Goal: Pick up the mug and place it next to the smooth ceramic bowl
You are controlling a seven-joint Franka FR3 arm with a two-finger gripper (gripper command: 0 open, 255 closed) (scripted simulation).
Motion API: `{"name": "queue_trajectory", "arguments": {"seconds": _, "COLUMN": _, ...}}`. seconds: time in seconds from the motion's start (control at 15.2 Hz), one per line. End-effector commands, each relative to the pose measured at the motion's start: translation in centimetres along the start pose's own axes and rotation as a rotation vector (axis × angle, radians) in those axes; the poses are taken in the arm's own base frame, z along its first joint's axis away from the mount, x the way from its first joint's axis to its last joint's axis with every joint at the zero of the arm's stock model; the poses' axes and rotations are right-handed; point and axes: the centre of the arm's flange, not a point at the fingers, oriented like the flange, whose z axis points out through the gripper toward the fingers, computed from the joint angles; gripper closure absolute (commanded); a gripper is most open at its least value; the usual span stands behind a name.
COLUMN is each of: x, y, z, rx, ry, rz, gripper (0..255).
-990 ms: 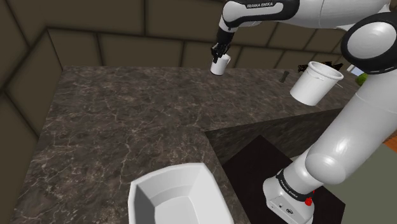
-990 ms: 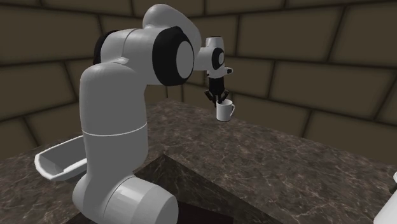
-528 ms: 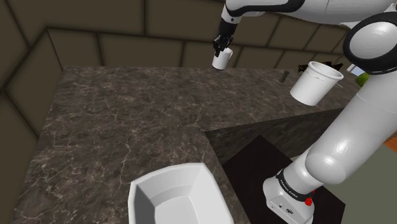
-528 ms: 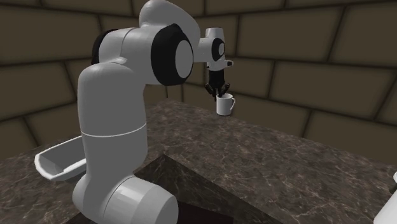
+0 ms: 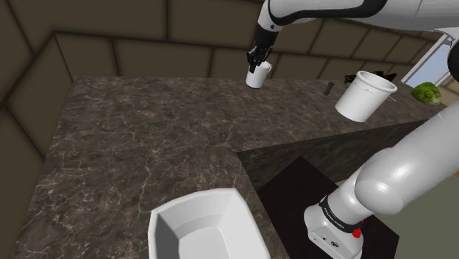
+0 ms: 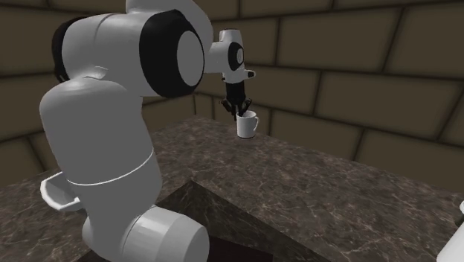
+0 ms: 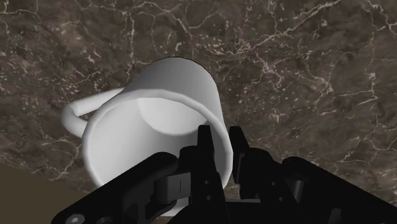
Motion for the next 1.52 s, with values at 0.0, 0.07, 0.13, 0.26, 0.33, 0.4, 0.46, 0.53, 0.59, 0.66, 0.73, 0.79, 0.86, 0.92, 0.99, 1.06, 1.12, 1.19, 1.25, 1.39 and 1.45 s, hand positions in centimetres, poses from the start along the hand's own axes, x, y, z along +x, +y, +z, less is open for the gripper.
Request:
{"name": "queue_trajectory", "arguments": {"seconds": 0.0, "x": -2.4, "y": -1.7, "z": -0.3, "rx": -0.001, "ry": 0.000, "rz": 0.001, "gripper": 255}}
{"name": "queue_trajectory", "arguments": {"seconds": 0.07, "x": -3.3, "y": -2.6, "z": -0.5, "rx": -0.001, "ry": 0.000, "rz": 0.001, "gripper": 255}}
{"name": "queue_trajectory", "arguments": {"seconds": 0.13, "x": -4.3, "y": -3.5, "z": -0.7, "rx": -0.001, "ry": 0.000, "rz": 0.001, "gripper": 255}}
{"name": "queue_trajectory", "arguments": {"seconds": 0.26, "x": -6.2, "y": -5.3, "z": -1.0, "rx": -0.001, "ry": 0.000, "rz": 0.001, "gripper": 255}}
{"name": "queue_trajectory", "arguments": {"seconds": 0.33, "x": -7.1, "y": -6.2, "z": -1.2, "rx": -0.001, "ry": 0.000, "rz": 0.001, "gripper": 255}}
{"name": "queue_trajectory", "arguments": {"seconds": 0.4, "x": -8.1, "y": -7.2, "z": -1.3, "rx": -0.001, "ry": 0.000, "rz": 0.001, "gripper": 255}}
{"name": "queue_trajectory", "arguments": {"seconds": 0.46, "x": -9.0, "y": -8.1, "z": -1.5, "rx": -0.001, "ry": 0.000, "rz": 0.001, "gripper": 255}}
{"name": "queue_trajectory", "arguments": {"seconds": 0.53, "x": -9.9, "y": -9.0, "z": -1.7, "rx": -0.001, "ry": 0.000, "rz": 0.001, "gripper": 255}}
{"name": "queue_trajectory", "arguments": {"seconds": 0.59, "x": -10.9, "y": -9.9, "z": -1.8, "rx": -0.001, "ry": 0.000, "rz": 0.001, "gripper": 255}}
{"name": "queue_trajectory", "arguments": {"seconds": 0.66, "x": -11.8, "y": -10.8, "z": -2.0, "rx": -0.001, "ry": 0.000, "rz": 0.001, "gripper": 255}}
{"name": "queue_trajectory", "arguments": {"seconds": 0.73, "x": -12.8, "y": -11.7, "z": -2.2, "rx": -0.001, "ry": 0.000, "rz": 0.001, "gripper": 255}}
{"name": "queue_trajectory", "arguments": {"seconds": 0.79, "x": -13.7, "y": -12.6, "z": -2.3, "rx": -0.001, "ry": 0.000, "rz": 0.001, "gripper": 255}}
{"name": "queue_trajectory", "arguments": {"seconds": 0.86, "x": -14.7, "y": -13.5, "z": -2.5, "rx": -0.001, "ry": 0.000, "rz": 0.001, "gripper": 255}}
{"name": "queue_trajectory", "arguments": {"seconds": 0.92, "x": -15.6, "y": -14.4, "z": -2.7, "rx": -0.001, "ry": 0.000, "rz": 0.001, "gripper": 255}}
{"name": "queue_trajectory", "arguments": {"seconds": 0.99, "x": -16.5, "y": -15.3, "z": -2.8, "rx": -0.001, "ry": 0.000, "rz": 0.001, "gripper": 255}}
{"name": "queue_trajectory", "arguments": {"seconds": 1.06, "x": -17.5, "y": -16.2, "z": -3.0, "rx": -0.001, "ry": 0.000, "rz": 0.001, "gripper": 255}}
{"name": "queue_trajectory", "arguments": {"seconds": 1.12, "x": -18.4, "y": -17.1, "z": -3.2, "rx": -0.001, "ry": 0.000, "rz": 0.001, "gripper": 255}}
{"name": "queue_trajectory", "arguments": {"seconds": 1.19, "x": -19.4, "y": -18.1, "z": -3.4, "rx": -0.001, "ry": 0.000, "rz": 0.001, "gripper": 255}}
{"name": "queue_trajectory", "arguments": {"seconds": 1.25, "x": -20.3, "y": -19.0, "z": -3.5, "rx": -0.001, "ry": 0.000, "rz": 0.001, "gripper": 255}}
{"name": "queue_trajectory", "arguments": {"seconds": 1.39, "x": -22.2, "y": -20.8, "z": -3.9, "rx": -0.001, "ry": 0.000, "rz": 0.001, "gripper": 255}}
{"name": "queue_trajectory", "arguments": {"seconds": 1.45, "x": -23.1, "y": -21.7, "z": -4.0, "rx": -0.001, "ry": 0.000, "rz": 0.001, "gripper": 255}}
